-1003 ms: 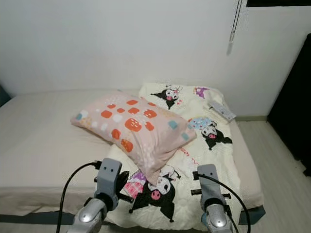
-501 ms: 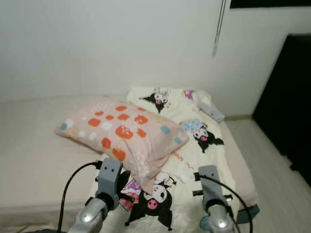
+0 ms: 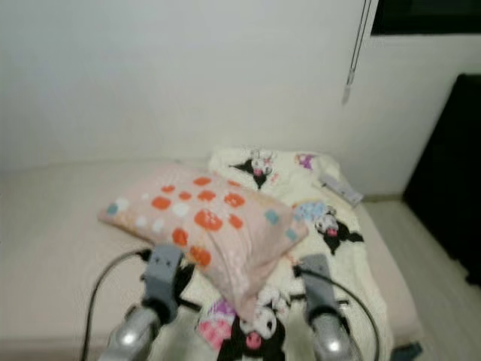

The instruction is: Clean up the room

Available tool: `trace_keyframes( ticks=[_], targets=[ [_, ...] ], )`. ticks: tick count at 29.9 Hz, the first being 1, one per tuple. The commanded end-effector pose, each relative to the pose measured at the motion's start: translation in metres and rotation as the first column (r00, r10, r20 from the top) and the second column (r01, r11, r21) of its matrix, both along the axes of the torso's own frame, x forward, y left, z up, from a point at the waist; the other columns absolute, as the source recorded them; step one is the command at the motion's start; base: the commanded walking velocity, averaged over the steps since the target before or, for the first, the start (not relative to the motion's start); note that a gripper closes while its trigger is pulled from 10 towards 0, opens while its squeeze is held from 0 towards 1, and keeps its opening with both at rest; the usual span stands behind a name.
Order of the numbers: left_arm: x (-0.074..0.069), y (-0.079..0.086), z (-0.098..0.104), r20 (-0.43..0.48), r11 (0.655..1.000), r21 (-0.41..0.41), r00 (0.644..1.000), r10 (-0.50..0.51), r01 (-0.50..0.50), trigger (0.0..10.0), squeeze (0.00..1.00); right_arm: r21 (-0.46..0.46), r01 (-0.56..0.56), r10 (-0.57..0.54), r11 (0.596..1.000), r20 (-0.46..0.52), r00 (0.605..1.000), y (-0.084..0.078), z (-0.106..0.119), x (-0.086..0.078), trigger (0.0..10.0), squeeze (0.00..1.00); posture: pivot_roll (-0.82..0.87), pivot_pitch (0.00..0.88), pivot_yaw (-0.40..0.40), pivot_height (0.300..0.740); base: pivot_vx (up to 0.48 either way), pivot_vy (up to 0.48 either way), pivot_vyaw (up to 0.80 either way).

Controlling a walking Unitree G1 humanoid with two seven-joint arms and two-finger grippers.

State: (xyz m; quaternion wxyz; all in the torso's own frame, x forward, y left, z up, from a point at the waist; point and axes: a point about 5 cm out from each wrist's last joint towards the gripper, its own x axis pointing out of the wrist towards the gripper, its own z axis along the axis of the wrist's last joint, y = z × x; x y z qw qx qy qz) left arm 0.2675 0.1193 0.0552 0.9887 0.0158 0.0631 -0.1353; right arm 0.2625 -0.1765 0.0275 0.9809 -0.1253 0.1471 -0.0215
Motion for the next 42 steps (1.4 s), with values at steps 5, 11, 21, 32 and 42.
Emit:
trace_keyframes(
  ticks=[5,11,21,32,42],
  targets=[
    [-0.0027,-0.0033,-0.0021,-0.003,1.000,-0.014,1.000,-0.007,0.007,10.0,0.00,-0.012,0.010,-0.010,1.000,-0.013,1.000,-0.0048,-0.0019,-0.0010,10.0,0.00,-0.03,0.053,0.030,0.740,0.000,0.000,0.00],
    [-0.0035,-0.0033,-0.0017,-0.001,1.000,-0.003,1.000,-0.004,0.004,10.0,0.00,-0.011,0.006,-0.006,1.000,-0.014,1.000,-0.0043,-0.0019,-0.0015,10.0,0.00,-0.03,0.056,0.030,0.740,0.000,0.000,0.00],
    [-0.0030,-0.0061,-0.0008,0.014,0.999,0.042,0.999,-0.032,0.032,10.0,0.00,0.003,-0.008,0.008,1.000,-0.016,1.000,-0.0024,-0.0018,-0.0011,10.0,0.00,-0.03,0.062,0.033,0.740,0.000,-0.144,0.00],
    [-0.0038,-0.0082,-0.0045,-0.025,0.999,0.017,0.999,-0.028,0.029,10.0,0.00,0.014,0.005,-0.004,1.000,-0.046,0.999,-0.0037,-0.0042,-0.0024,10.0,0.00,-0.04,0.067,0.039,0.740,0.000,-0.175,0.00],
    [-0.0029,-0.0084,-0.0053,-0.030,0.999,0.020,0.999,-0.033,0.034,10.0,0.00,0.019,0.019,-0.018,1.000,-0.046,0.999,-0.0058,-0.0033,-0.0019,10.0,0.00,-0.04,0.065,0.038,0.740,0.000,0.000,0.00]
  ],
)
